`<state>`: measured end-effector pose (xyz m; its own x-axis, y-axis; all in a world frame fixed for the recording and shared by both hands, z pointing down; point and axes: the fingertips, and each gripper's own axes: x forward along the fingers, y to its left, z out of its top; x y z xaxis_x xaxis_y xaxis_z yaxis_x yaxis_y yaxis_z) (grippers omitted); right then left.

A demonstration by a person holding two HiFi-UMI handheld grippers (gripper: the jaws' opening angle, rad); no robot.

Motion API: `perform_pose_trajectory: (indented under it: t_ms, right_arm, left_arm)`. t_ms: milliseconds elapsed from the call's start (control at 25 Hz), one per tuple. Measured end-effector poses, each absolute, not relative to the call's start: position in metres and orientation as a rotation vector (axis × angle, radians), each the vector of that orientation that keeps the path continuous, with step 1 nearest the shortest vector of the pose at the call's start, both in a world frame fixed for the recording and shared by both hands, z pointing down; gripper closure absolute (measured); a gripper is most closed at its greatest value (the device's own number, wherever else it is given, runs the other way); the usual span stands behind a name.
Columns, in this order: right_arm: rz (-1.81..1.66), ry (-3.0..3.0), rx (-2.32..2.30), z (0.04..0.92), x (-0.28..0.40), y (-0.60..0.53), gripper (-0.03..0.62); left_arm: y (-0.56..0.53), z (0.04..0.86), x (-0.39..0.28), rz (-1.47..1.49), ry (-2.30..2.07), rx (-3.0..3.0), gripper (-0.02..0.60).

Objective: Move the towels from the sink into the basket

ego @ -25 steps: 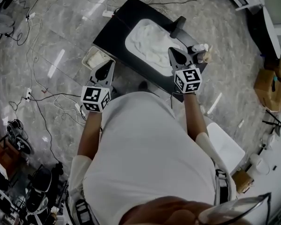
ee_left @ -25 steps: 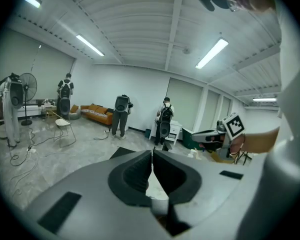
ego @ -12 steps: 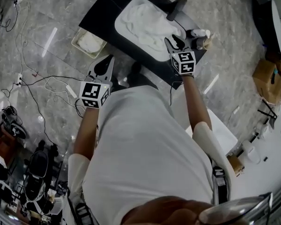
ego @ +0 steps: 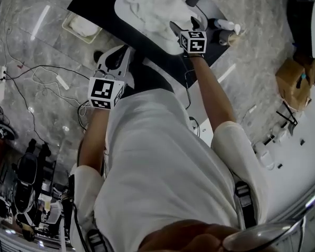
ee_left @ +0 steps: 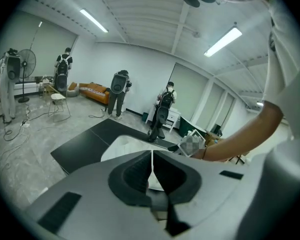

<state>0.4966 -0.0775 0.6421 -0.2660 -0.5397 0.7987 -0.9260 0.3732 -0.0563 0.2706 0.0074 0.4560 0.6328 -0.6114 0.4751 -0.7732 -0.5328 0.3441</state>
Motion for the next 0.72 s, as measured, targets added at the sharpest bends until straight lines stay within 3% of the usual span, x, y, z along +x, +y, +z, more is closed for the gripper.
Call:
perform_pose_trajectory:
  t_ms: [40,120,520,600,680,720]
  right_arm:
    - [0.698,-1.920,1.242,0.654,0.495,-0.081,0.117]
    - [0.694,-1.898,1.209,0.677,0.494,-0.091,0.071]
    - [0.831,-1.711,1.229,0.773,0.519,-0.132,0.056]
    - [0.818,-1.673,1.159,0.787,0.516,-0.126,0.122]
    - [0.815,-1.645,1.138,0.793,0.512,-0.120,0.251]
    - [0.807,-1.637,1.142,0.793,0.510,-0.119,0.285]
  left_arm:
    - [0.007,0.464,0.272,0.410,-1.080,2.317,0.571]
    - [0.008,0.480,0.274,0.421,-1.083,2.296,0.571]
    - [0.038,0.533,0.250,0.502,-1.146,2.151,0.571]
    - [0.048,0.539,0.244,0.537,-1.144,2.139,0.571]
    - [0.058,0.542,0.236,0.567,-1.141,2.129,0.571]
    - [0.060,0.543,0.232,0.576,-1.140,2.127,0.571]
